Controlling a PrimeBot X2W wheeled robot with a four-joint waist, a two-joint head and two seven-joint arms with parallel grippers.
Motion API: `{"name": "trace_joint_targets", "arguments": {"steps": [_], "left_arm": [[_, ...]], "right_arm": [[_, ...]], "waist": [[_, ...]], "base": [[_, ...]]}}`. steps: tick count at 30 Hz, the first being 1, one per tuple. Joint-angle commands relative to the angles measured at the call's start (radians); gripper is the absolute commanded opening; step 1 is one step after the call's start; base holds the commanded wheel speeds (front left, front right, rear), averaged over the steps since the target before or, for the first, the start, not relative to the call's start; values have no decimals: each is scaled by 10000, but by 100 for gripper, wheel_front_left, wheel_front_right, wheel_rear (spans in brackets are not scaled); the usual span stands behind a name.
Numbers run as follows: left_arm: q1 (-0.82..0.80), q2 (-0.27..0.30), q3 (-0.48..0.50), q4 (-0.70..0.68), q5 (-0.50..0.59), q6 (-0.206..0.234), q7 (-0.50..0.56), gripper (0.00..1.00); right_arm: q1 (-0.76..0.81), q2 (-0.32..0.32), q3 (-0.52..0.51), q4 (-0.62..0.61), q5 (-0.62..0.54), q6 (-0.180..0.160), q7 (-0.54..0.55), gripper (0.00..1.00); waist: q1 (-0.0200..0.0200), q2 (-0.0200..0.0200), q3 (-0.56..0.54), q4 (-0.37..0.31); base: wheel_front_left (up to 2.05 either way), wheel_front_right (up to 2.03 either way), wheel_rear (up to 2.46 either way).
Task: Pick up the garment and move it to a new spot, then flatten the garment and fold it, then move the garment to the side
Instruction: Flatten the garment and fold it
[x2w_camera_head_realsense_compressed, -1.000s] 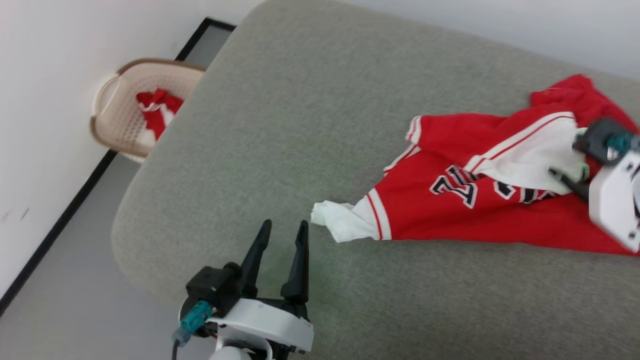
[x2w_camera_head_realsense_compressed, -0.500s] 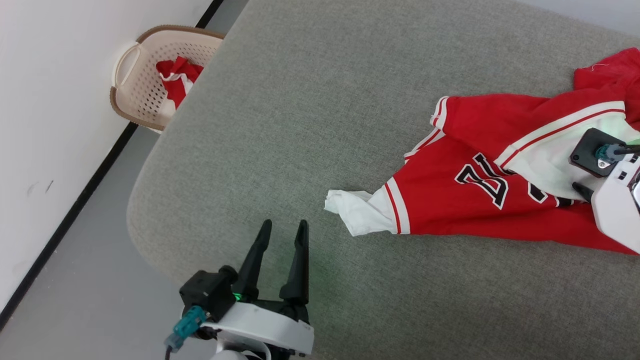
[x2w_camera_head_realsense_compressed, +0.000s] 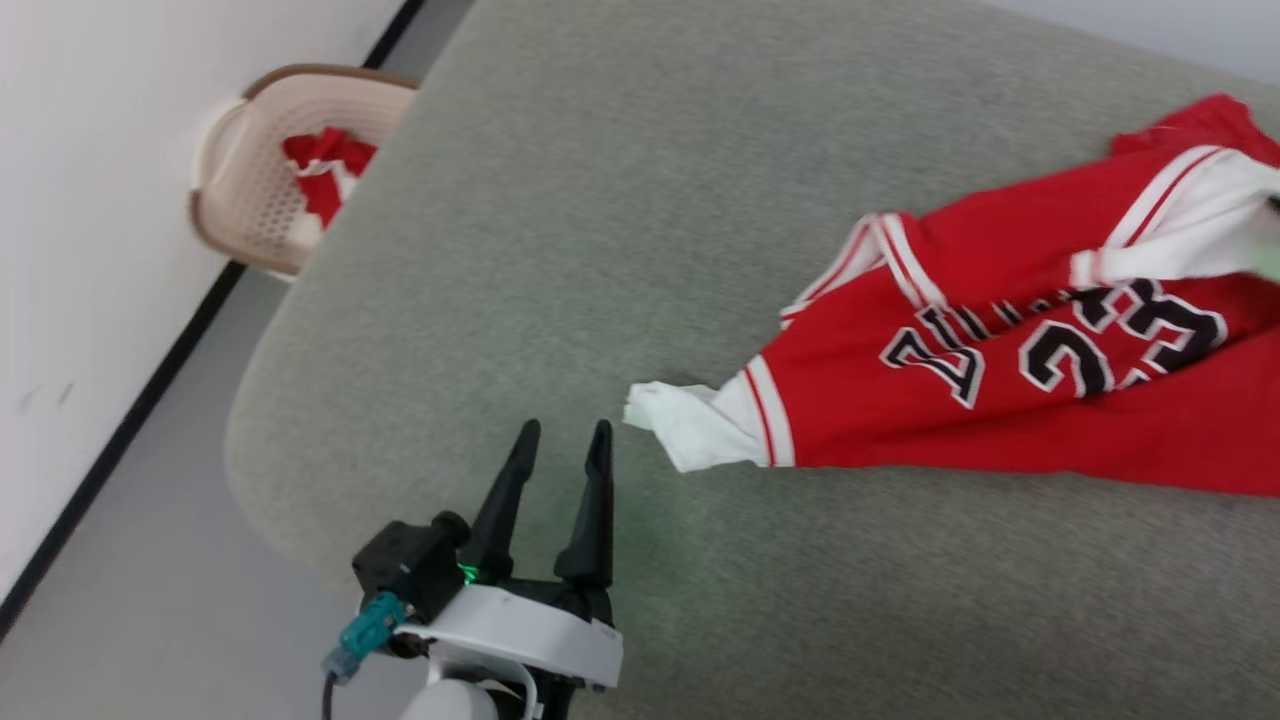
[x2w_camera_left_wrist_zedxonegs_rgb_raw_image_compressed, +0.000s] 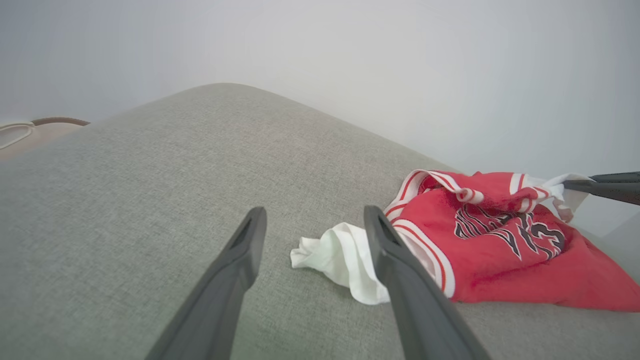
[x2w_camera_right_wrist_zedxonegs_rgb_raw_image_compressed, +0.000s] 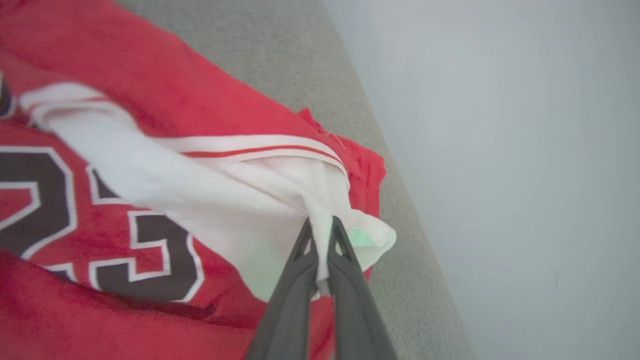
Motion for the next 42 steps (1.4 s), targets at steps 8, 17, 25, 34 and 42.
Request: {"name": "trace_joint_targets", "arguments": {"steps": [8,17,25,34,42], "left_arm": [[-285,-7,408,17,378,-255,-4,100],[-464,-5,750,-107,843,-457,-4,100],[-603,-4,860,62,1036,-621,-4,100],[-941,87,837,628,1333,-1008,-4,100],[-2513,1389,563,1245,1453,-1451,557,100]], "right_arm": [[978,-237,-1460,1711,2346,-14,-1628,0],[2960,-791,-2507,2793,3486,-14,-3268,0],[4487,-854,-3161,4052,4128,-14,-4363,0],[5092,76,-4068,5069,4417,-14,-5384,100],[5840,889,-8183,4163,2722,-14,-5541,100]], "waist": [[0,0,-209,-1431],[0,0,-282,-2645],[0,0,-228,-3178],[0,0,-405,-3568],[0,0,-531,-4359]], "base": [[0,0,0],[0,0,0],[0,0,0],[0,0,0],[0,0,0]]}}
